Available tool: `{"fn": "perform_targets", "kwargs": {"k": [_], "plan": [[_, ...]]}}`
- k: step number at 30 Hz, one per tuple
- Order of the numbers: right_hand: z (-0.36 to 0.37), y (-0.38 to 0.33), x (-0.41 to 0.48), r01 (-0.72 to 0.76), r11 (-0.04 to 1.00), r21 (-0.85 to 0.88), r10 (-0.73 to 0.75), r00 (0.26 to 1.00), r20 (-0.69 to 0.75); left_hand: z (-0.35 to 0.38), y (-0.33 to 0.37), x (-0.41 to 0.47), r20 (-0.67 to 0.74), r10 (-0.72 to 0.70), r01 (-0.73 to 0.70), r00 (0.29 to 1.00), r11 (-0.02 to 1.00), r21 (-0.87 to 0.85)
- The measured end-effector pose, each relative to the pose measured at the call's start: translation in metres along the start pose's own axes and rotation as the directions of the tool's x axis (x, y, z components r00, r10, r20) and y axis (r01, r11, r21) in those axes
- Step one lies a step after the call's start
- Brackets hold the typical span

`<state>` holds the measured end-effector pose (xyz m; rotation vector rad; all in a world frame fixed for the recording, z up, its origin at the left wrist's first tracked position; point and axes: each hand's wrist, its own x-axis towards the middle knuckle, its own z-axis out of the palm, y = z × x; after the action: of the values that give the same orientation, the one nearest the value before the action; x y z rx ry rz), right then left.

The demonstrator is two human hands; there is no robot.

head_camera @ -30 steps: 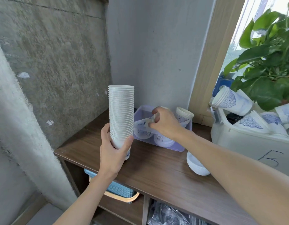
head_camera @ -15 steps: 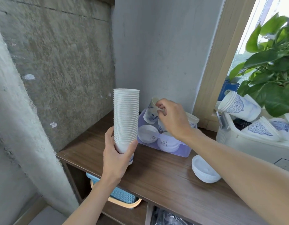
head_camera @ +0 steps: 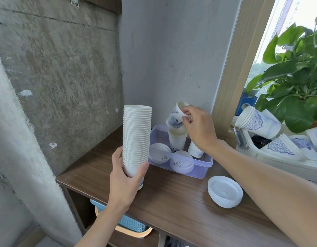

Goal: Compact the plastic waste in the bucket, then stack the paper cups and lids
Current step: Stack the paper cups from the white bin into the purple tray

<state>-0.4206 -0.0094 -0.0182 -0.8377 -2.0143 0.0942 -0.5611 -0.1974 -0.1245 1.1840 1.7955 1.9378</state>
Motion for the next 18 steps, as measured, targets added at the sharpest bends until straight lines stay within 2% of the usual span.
{"fn": "perform_targets", "kwargs": {"k": [8, 18], "plan": [[-0.007, -0.004, -0.006, 0.06, 0.998, -0.037, -0.06, 0.998, 0.011, 0.0, 0.001, -0.001, 0.003, 0.006, -0.006, 1.0, 1.0, 0.016], [-0.006, -0.032, 0.012, 0.016, 0.985, 0.174, -0.003, 0.997, -0.072, -0.001, 0.003, -0.001, 0.014, 0.018, -0.019, 1.0, 0.998, 0.052]]}}
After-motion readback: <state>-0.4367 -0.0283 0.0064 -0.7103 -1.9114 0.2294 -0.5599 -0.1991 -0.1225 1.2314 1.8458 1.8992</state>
